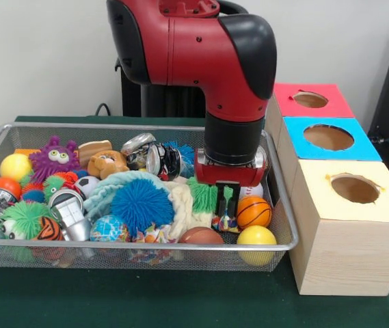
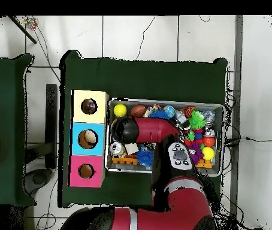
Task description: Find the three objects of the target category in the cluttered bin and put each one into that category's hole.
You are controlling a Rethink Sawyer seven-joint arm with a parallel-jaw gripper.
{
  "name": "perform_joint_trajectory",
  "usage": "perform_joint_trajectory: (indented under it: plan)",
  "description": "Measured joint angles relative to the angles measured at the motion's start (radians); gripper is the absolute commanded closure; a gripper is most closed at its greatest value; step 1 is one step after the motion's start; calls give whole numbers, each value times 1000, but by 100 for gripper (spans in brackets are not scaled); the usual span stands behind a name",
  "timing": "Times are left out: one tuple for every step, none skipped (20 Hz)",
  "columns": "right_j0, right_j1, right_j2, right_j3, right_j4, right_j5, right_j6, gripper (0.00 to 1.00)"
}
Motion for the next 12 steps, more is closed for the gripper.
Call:
perform_joint_trajectory:
  plan:
    - [0, -2, 0, 1, 0, 2, 0, 100]
    - [0, -6, 0, 2, 0, 7, 0, 100]
    - [0, -8, 0, 2, 0, 8, 0, 100]
    - [0, -9, 0, 2, 0, 9, 0, 100]
    - [0, -11, 0, 2, 0, 10, 0, 100]
    - [0, -12, 0, 2, 0, 10, 0, 100]
    - [0, -13, 0, 2, 0, 10, 0, 100]
    - [0, -15, 0, 2, 0, 10, 0, 100]
    - [0, -16, 0, 2, 0, 10, 0, 100]
    - [0, -17, 0, 2, 0, 11, 0, 100]
    - [0, -18, 0, 2, 0, 11, 0, 100]
    - [0, -19, 0, 2, 0, 11, 0, 100]
